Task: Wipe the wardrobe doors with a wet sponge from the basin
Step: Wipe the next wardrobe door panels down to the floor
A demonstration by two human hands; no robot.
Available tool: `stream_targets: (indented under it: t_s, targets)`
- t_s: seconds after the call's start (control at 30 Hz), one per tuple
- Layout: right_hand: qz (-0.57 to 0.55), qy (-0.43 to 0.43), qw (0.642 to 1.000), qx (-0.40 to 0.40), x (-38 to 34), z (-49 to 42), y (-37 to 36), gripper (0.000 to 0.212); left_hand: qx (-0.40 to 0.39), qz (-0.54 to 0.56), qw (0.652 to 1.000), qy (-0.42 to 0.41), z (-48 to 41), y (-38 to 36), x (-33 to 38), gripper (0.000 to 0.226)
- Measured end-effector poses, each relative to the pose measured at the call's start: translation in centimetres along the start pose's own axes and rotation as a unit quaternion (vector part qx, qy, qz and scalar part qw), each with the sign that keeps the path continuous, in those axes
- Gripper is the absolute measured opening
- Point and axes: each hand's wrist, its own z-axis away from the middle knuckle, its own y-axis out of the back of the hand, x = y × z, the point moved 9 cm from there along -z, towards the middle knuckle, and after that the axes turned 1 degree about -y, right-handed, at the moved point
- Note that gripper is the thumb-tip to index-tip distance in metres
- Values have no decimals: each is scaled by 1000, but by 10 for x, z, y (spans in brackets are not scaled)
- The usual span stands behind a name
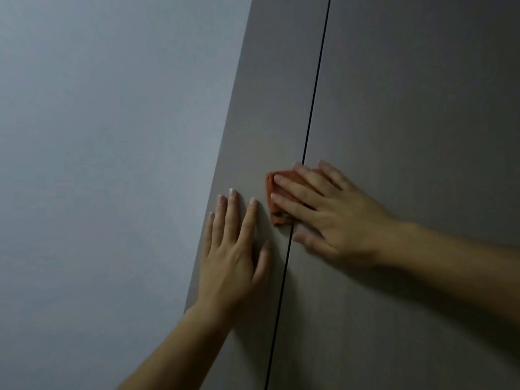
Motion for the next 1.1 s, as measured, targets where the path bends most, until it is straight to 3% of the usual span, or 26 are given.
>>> stream_targets:
  t_s: [0.07,0.17,0.23,0.27,0.37,0.43,0.57,0.63,0.7,0.8,0.87,1.03,1.1]
  targets:
    - [9,-11,1000,14,27,-1,3,66,5,-2,1000,4,0,1,0,74]
    - [-10,-178,983,50,103,-11,22,74,3,1,1000,11,0,3,3,73]
    - [-9,-228,971,66,107,-6,25,77,1,1,1000,13,0,4,4,74]
    - [2,-212,974,76,89,1,22,76,1,1,1000,17,0,4,5,74]
    - [24,-59,997,43,11,34,-4,70,7,-7,1000,14,-2,3,13,72]
    - [26,-13,999,28,10,47,-8,67,-5,-31,999,-11,-3,-3,27,71]
    - [16,-191,979,63,103,41,11,70,-20,-63,998,-18,-4,-17,43,73]
    - [8,-238,968,78,114,49,14,74,-22,-74,997,-11,-2,-19,43,73]
    - [23,-202,976,79,81,66,7,74,-19,-76,997,-7,-2,-18,43,73]
    - [28,-57,997,37,19,107,-18,69,-17,-82,996,7,-3,-16,46,74]
    - [32,-24,998,39,32,117,-20,66,-4,-84,996,19,-6,-14,52,76]
    - [12,-280,957,80,158,120,6,74,1,-48,997,-67,-11,-25,102,77]
    - [30,-265,960,86,139,132,1,77,-9,-51,994,-96,-9,-35,121,75]
